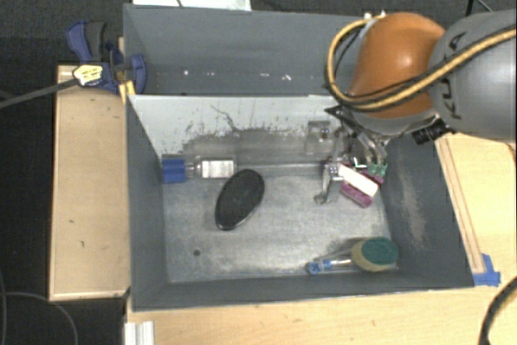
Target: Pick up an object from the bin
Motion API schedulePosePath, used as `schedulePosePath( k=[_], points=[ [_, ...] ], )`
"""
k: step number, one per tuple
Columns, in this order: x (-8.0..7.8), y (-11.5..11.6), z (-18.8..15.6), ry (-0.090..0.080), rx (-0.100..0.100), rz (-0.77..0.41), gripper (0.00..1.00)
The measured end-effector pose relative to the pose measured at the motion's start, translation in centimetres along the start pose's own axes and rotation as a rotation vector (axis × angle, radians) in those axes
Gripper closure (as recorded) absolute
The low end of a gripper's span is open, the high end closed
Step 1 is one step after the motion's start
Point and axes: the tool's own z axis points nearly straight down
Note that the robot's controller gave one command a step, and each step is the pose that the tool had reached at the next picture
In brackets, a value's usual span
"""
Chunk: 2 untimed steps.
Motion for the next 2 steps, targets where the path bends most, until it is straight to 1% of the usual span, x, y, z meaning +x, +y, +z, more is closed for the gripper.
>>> schedulePosePath(
  k=[1,2],
  points=[
    [9.8,-3.7,5.7,0.005,0.001,0.005,0.00],
    [9.2,-14.4,6.6,-0.002,-0.004,-0.054,0.00]
  ],
)
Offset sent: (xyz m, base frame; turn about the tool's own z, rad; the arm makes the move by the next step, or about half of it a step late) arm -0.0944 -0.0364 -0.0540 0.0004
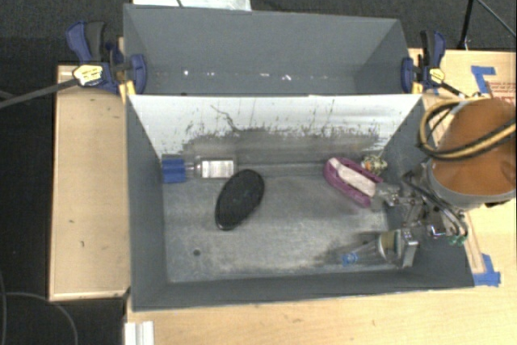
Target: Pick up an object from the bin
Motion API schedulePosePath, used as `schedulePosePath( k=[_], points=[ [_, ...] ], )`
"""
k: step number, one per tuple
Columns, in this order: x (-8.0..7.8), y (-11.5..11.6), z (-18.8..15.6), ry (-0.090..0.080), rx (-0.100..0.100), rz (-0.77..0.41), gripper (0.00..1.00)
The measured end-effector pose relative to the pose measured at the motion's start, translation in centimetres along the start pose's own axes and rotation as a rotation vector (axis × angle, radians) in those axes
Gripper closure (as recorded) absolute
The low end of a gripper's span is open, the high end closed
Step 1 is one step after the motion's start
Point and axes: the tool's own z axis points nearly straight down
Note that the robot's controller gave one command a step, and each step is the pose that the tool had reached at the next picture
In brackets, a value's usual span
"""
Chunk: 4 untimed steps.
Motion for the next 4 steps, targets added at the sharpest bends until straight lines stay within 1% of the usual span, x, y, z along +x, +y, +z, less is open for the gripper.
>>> schedulePosePath(
  k=[1,2,3,4],
  points=[
    [0.7,-1.3,4.1,-0.009,0.006,-0.128,0.00],
    [0.7,-1.2,4.1,-0.008,0.005,-0.128,1.00],
    [-5.4,-0.1,-7.1,-0.016,0.008,-0.101,1.00],
    [-3.3,0.0,-12.4,-0.011,0.008,-0.136,1.00]
  ],
)
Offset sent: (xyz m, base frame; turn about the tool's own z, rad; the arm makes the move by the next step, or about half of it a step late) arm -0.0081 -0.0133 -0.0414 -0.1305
